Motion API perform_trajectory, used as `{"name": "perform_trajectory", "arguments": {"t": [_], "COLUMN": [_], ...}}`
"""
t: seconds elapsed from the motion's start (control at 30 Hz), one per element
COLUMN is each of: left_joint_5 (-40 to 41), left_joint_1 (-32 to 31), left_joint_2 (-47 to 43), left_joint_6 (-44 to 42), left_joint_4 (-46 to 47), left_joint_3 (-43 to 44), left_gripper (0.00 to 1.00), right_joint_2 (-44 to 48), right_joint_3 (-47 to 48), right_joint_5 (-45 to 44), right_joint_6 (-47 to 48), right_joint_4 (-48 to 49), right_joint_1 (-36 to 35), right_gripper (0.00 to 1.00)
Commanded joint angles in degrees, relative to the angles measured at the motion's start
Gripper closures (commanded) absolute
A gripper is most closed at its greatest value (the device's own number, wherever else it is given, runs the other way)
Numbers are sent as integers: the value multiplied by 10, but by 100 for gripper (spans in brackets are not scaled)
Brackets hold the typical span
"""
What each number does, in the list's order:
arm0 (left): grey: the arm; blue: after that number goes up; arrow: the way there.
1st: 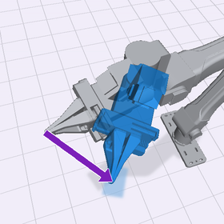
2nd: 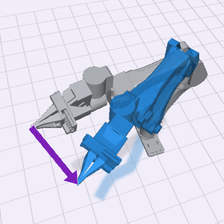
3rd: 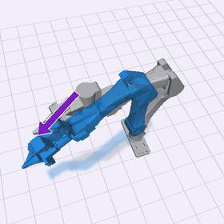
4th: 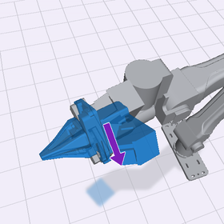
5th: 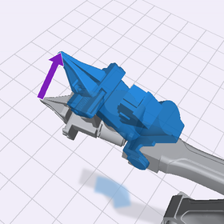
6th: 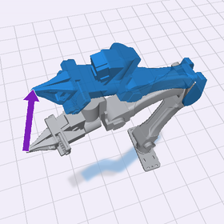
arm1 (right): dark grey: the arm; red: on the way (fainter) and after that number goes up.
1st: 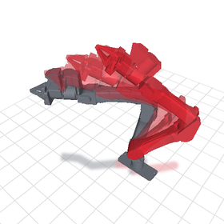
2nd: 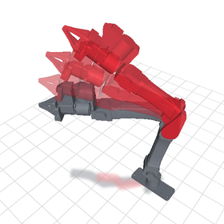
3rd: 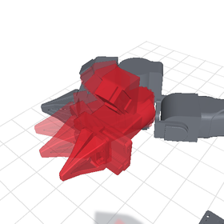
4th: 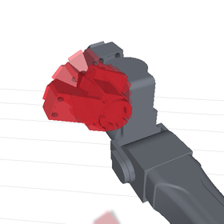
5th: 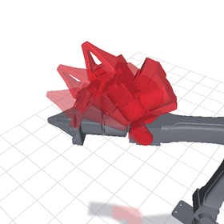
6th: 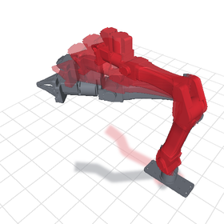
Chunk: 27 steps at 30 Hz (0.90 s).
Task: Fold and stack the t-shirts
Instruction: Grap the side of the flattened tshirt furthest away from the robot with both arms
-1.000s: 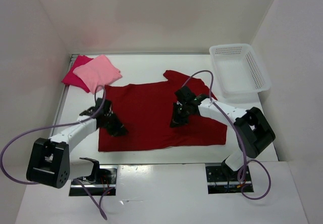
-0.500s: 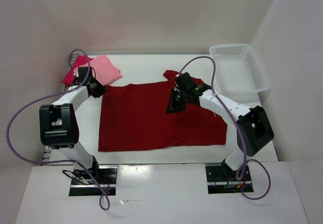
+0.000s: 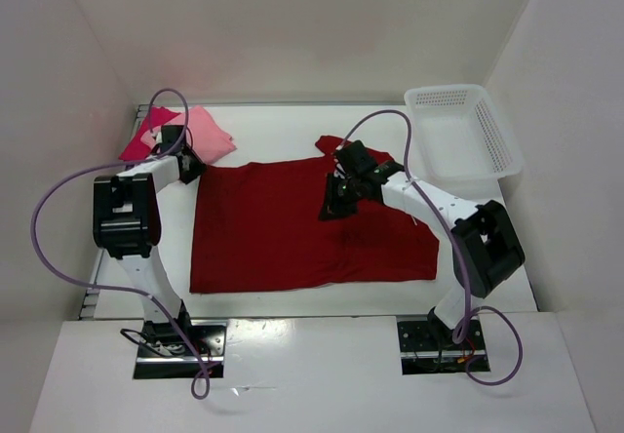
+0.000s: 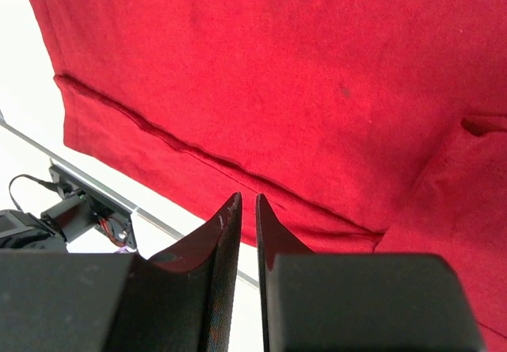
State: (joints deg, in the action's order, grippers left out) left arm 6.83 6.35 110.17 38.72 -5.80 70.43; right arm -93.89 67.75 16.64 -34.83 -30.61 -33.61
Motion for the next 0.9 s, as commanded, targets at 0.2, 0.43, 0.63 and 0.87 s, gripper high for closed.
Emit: {"name": "perform_trajectory", "arguments": {"t": [0.2, 0.43, 0.63, 0.87], "left_joint_5": [-9, 6, 12, 38], "left_joint_1": [-1, -20, -20, -20], "left_joint_2": [22, 57, 62, 44], "left_joint_6": [-54, -67, -67, -54], "left_joint_4": [48, 10, -21, -29], "left_joint_3": [51, 95, 106, 82], "left_gripper": [59, 59, 63, 52], "right_joint_2": [-8, -8, -8, -2], "right_joint_3": [30, 49, 88, 94], "right_joint_5": [15, 15, 4, 4], "right_joint_6": [5, -1, 5, 5], "right_joint_4": [16, 16, 4, -2], "right_joint_1": [4, 4, 9, 9], "right_gripper": [83, 83, 80, 80]}}
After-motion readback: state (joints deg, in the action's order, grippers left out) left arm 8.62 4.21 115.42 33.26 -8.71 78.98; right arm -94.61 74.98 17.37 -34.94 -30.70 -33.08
